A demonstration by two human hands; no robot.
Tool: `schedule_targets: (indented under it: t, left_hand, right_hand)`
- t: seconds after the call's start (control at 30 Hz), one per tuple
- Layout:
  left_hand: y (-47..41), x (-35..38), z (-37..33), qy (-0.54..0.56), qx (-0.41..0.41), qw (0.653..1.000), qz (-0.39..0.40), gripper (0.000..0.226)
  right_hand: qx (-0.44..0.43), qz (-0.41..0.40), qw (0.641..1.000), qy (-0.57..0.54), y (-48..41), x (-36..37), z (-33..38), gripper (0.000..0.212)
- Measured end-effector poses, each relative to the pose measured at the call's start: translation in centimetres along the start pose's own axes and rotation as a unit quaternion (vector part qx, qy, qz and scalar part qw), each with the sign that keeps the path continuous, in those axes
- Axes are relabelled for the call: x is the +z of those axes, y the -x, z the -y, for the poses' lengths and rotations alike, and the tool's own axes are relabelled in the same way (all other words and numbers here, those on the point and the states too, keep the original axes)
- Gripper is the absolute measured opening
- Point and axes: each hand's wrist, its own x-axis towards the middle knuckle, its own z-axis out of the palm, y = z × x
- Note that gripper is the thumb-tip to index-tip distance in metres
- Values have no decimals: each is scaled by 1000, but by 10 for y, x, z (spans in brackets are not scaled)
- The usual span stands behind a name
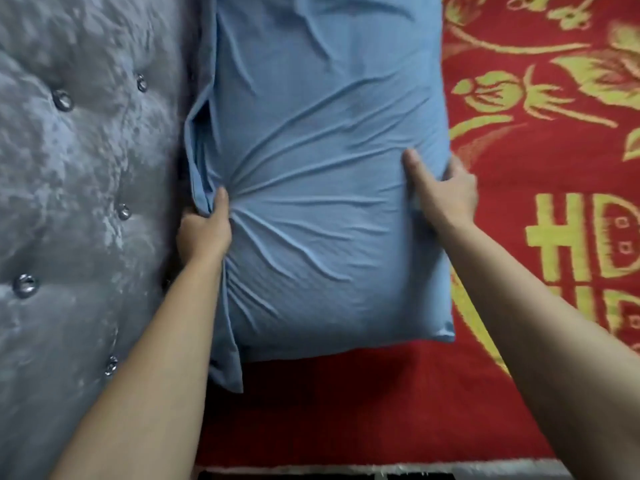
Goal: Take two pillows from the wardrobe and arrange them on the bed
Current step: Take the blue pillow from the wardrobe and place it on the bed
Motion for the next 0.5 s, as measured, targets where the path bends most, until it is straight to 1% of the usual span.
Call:
schedule_targets:
  t: [0.03,0.07,0.1,0.13,0.17,0.2,0.23,0.27,0.3,0.33,0.4,0.5]
  left_hand:
    - [-7,-1,11,-52,-25,998,27,86]
    - [-10,-2,16,-80,-10,996,23,89]
    - [-8,-3,17,-98,46,994,-4,86]
    - [-1,-3,16,-108,136,984,-48,80]
    - [11,-2,15,-127,233,960,-88,73]
    - [25,2,20,-157,314,930,-108,68]
    - [39,10,31,-197,367,904,-97,65]
    - [53,18,43,-230,376,896,-55,65]
    - [65,26,57,-248,357,901,-8,67]
    - [74,31,69,-260,327,908,20,68]
    - [79,38,82,-263,290,920,33,70]
    - [74,42,76,-268,284,919,49,71]
  right_hand:
    - [-9,63,998,10,-2,4,-12,85]
    - [-21,98,995,18,-1,4,-23,81]
    - [-32,100,994,26,2,4,-34,82]
    - [-42,81,995,43,7,3,-43,87]
    - [-60,52,994,73,17,4,-49,90]
    - [-93,31,990,105,32,7,-56,89]
    - [-134,21,982,130,50,11,-64,87]
    - [-172,22,973,149,69,15,-70,84]
    - [-195,25,966,167,87,19,-76,83]
    - [-205,30,961,182,101,23,-86,84]
    - [-208,38,957,197,118,22,-101,86]
    - [-202,51,954,215,117,18,-109,88]
